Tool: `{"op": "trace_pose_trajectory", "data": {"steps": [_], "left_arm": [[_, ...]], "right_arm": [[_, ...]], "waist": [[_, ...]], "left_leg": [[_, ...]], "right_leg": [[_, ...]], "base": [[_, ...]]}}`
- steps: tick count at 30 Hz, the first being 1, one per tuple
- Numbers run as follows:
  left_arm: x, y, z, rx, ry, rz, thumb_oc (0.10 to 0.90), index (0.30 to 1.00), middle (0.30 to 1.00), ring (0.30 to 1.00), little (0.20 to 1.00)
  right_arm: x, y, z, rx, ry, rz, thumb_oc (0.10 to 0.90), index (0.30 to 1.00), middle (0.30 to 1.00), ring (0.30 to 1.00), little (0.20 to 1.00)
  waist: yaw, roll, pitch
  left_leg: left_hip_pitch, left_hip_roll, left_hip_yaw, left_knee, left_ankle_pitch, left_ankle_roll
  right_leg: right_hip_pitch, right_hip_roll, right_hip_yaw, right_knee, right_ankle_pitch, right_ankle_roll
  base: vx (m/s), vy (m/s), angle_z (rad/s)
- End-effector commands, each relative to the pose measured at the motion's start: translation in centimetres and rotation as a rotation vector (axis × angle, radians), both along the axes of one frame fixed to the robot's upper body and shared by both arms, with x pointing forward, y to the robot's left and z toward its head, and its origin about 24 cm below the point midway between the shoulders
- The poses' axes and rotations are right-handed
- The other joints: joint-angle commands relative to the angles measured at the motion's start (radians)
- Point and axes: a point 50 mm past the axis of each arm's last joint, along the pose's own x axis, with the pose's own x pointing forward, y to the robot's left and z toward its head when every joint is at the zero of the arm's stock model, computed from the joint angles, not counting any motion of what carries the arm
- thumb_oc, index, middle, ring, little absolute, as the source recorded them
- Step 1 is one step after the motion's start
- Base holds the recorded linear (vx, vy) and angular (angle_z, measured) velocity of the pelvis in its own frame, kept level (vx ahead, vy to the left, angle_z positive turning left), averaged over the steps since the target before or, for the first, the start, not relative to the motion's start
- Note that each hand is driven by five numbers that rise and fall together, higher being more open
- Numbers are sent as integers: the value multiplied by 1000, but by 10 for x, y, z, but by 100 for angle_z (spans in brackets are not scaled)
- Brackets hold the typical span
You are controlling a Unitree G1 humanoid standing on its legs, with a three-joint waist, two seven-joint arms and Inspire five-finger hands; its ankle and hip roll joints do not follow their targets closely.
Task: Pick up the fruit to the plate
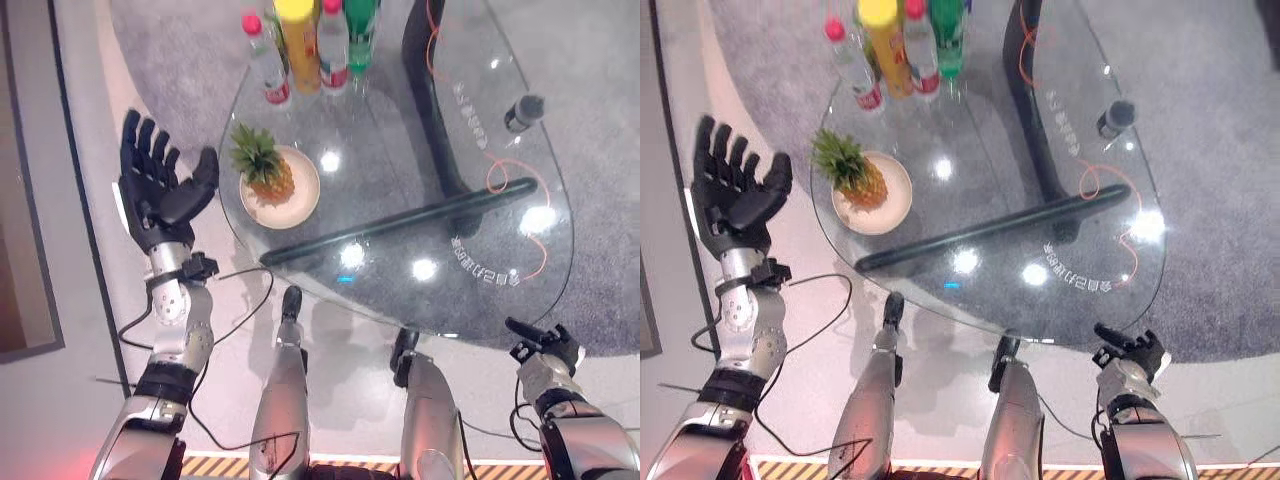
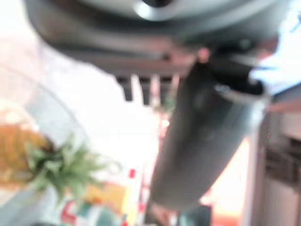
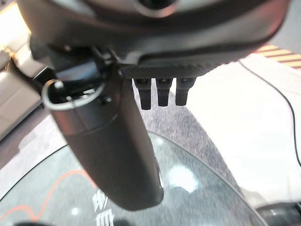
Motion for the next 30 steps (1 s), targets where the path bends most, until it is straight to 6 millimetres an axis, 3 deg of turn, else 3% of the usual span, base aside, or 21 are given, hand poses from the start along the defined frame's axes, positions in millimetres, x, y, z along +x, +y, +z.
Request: {"op": "trace_pose_trajectory", "data": {"steps": [1, 5, 7, 9, 12, 15, 19, 20, 23, 30], "left_arm": [[0, 27, 3, -3, 4, 23, 800, 900, 900, 900, 900], [-21, 46, -71, -38, 343, 31, 800, 900, 900, 900, 900], [-35, 53, -98, -62, 461, 44, 800, 900, 900, 900, 900], [-59, 59, -138, -122, 628, 58, 800, 900, 900, 900, 900], [-93, 68, -178, -164, 832, 96, 800, 900, 900, 900, 900], [-120, 71, -203, -88, 1013, 100, 800, 900, 900, 900, 900], [-146, 60, -229, -4, 1238, -7, 800, 900, 900, 900, 900], [-169, 53, -246, 54, 1441, -54, 800, 900, 900, 900, 900], [-211, 47, -266, 102, 1768, -138, 800, 900, 900, 900, 900], [-234, 33, -275, 156, 1965, -335, 800, 900, 900, 900, 900]], "right_arm": [[-60, -6, -36, 32, 186, 54, 800, 900, 900, 900, 900], [-111, 3, -64, 107, 347, 143, 800, 900, 900, 900, 900], [-129, 7, -72, 119, 405, 157, 800, 900, 900, 900, 900], [-148, 15, -80, 135, 474, 193, 800, 900, 900, 900, 900], [-158, 28, -89, 155, 528, 287, 800, 900, 900, 900, 900], [-164, 37, -94, 145, 606, 395, 800, 900, 900, 900, 900], [-170, 43, -98, 153, 684, 485, 800, 900, 900, 900, 900], [-173, 45, -99, 158, 719, 515, 800, 900, 900, 900, 900], [-173, 50, -101, 186, 768, 582, 800, 900, 900, 900, 900], [-173, 56, -103, 189, 860, 699, 800, 900, 900, 900, 900]], "waist": [[-5, -80, -163], [-25, -69, -266], [-31, -66, -306], [-38, -65, -358], [-57, -67, -409], [-77, -68, -442], [-88, -64, -459], [-93, -62, -467], [-108, -58, -479], [-120, -47, -492]], "left_leg": [[127, -75, 104, -88, -58, -16], [241, -66, 133, -159, -44, -14], [276, -64, 142, -169, -49, -13], [314, -60, 158, -180, -56, -12], [353, -54, 179, -180, -74, -12], [387, -49, 201, -180, -89, -13], [418, -46, 212, -180, -103, -11], [429, -45, 217, -180, -108, -8], [447, -43, 233, -180, -113, -7], [473, -37, 251, -180, -126, -8]], "right_leg": [[145, 42, -4, -339, 227, -2], [243, 39, -2, -398, 253, 11], [274, 40, -3, -414, 260, 13], [308, 39, -6, -429, 265, 18], [347, 42, -3, -440, 261, 17], [375, 42, 4, -446, 253, 16], [400, 39, 6, -451, 247, 15], [410, 40, 3, -454, 245, 15], [421, 43, 5, -456, 244, 13], [439, 46, 7, -461, 236, 8]], "base": [[227, 82, -7], [289, 89, -7], [245, 37, 7], [262, 25, 13], [199, 27, -10], [117, 30, -12], [40, 14, -13], [16, 11, -11], [11, 22, -7], [20, 18, -12]]}}
